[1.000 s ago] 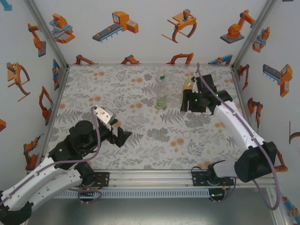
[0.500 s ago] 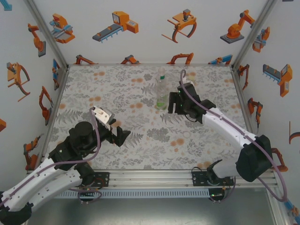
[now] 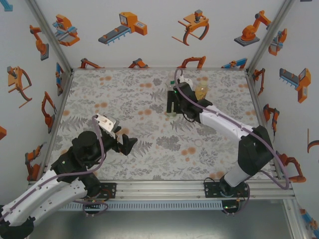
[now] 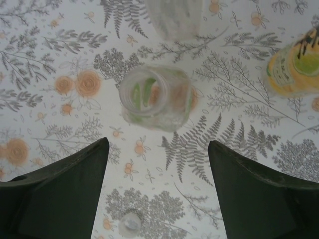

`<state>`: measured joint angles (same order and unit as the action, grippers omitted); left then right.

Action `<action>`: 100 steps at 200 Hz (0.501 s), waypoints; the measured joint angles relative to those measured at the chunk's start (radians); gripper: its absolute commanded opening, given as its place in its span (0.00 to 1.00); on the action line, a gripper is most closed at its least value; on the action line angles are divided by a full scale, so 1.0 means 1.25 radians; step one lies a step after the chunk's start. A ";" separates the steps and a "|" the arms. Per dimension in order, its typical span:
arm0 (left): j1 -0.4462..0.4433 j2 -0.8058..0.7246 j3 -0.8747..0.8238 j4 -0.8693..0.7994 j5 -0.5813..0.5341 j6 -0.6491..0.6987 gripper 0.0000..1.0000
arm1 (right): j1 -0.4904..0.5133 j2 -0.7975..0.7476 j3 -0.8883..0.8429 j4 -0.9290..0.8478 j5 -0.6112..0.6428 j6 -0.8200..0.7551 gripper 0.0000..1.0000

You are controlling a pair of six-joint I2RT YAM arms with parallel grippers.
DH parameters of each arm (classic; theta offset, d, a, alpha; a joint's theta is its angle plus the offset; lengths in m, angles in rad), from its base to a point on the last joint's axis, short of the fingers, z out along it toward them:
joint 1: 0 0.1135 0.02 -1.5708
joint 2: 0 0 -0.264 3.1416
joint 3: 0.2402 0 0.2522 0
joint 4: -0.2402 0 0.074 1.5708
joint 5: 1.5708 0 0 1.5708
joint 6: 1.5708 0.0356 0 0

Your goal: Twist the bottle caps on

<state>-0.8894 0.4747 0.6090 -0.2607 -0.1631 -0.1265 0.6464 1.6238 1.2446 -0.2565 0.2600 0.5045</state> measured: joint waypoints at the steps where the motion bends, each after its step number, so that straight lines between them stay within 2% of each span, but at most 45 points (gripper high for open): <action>1: 0.000 -0.001 0.000 0.000 -0.001 0.000 0.88 | 0.000 0.001 0.001 0.001 0.000 0.000 0.74; 56: 0.000 -0.007 -0.009 -0.001 -0.026 -0.009 0.88 | 0.000 0.099 0.059 0.034 0.034 -0.026 0.75; 100: 0.001 -0.002 -0.013 -0.001 -0.045 -0.012 0.88 | 0.000 0.164 0.069 0.073 0.045 -0.043 0.69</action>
<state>-0.8886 0.4728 0.5926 -0.2619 -0.2199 -0.1417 0.6468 1.8286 1.3312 -0.1658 0.3164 0.4507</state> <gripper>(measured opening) 0.878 0.712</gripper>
